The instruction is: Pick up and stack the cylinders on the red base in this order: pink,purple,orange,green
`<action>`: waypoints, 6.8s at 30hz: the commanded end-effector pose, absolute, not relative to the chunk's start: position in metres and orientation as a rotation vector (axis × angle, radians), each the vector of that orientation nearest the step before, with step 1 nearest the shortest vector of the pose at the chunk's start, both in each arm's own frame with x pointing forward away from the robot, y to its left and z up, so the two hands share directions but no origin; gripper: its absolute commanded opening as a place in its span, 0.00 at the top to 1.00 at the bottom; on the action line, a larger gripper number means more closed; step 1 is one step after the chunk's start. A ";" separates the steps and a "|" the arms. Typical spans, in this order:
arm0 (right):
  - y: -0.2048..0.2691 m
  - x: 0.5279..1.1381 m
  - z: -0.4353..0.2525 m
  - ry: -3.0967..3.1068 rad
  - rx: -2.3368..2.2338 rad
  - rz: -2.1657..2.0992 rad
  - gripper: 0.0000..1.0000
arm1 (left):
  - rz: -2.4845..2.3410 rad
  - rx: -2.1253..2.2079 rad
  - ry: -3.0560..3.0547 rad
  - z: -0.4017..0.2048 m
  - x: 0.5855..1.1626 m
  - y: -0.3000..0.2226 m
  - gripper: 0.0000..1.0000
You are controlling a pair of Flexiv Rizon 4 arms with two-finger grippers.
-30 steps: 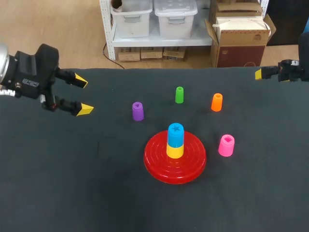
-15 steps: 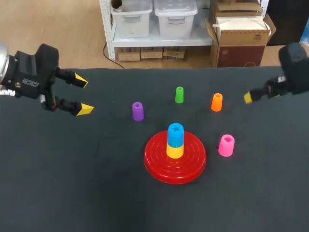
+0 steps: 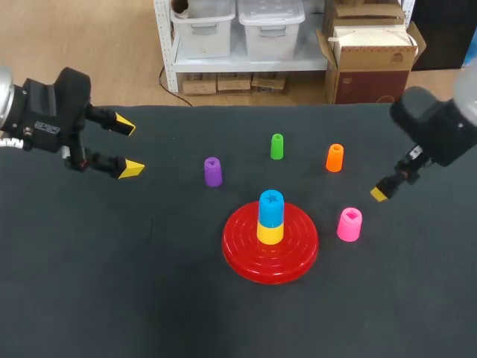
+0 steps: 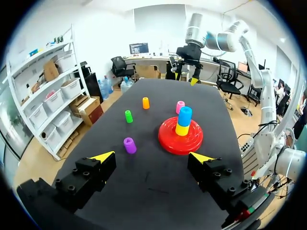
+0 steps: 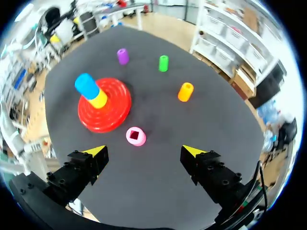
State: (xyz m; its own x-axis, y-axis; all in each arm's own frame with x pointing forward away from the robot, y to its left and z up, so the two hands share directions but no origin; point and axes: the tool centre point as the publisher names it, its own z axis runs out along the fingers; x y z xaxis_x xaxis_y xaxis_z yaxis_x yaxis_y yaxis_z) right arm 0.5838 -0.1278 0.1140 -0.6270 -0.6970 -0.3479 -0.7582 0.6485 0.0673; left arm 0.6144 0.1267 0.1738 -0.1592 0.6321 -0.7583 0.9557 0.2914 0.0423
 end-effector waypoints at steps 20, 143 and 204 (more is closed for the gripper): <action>-0.103 0.588 0.094 2.670 -1.393 0.350 0.00 | -0.604 1.419 1.874 0.172 0.614 0.128 0.00; 0.046 0.584 0.162 2.259 -2.306 -0.048 1.00 | -0.604 1.419 1.874 0.172 0.614 0.128 0.00; 0.052 0.603 0.183 2.280 -2.172 0.186 0.00 | -0.604 1.419 1.874 0.172 0.614 0.128 0.00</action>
